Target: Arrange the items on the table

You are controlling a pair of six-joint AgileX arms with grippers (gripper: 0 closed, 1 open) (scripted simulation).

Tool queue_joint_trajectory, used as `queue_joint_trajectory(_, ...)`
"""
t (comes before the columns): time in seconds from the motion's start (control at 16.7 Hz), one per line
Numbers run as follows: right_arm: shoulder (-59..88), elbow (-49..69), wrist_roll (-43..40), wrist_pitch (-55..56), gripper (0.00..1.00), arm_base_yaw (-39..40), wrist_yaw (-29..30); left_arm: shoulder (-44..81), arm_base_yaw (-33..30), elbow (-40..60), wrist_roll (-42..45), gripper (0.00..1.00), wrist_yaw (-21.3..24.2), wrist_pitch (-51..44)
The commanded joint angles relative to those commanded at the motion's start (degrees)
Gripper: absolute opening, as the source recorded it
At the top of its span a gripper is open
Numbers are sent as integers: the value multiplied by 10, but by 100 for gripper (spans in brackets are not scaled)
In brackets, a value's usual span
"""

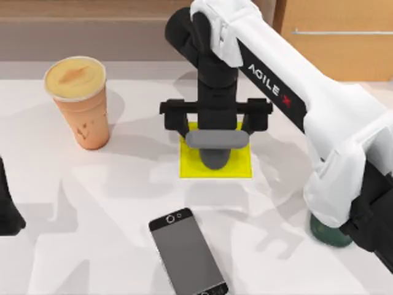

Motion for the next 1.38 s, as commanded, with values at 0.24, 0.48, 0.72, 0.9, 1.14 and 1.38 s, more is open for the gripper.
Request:
queue_joint_trajectory(0.24, 0, 0, 0, 0, 100, 0, 0, 0, 0, 0, 0, 100, 0, 0)
queue_joint_trajectory(0.48, -10, -4, 16, 4, 100, 1, 1, 0, 0, 0, 0, 100, 0, 0)
queue_joint_trajectory(0.72, -46, -41, 119, 23, 100, 15, 4, 0, 0, 0, 0, 100, 0, 0)
queue_joint_trajectory(0.9, -79, -94, 248, 45, 100, 35, 6, 0, 0, 0, 0, 100, 0, 0)
queue_joint_trajectory(1.14, -127, -193, 479, 79, 100, 68, 2, 0, 0, 0, 0, 100, 0, 0)
queue_joint_trajectory(1.38, -184, -315, 768, 119, 100, 104, -10, 0, 0, 0, 0, 100, 0, 0)
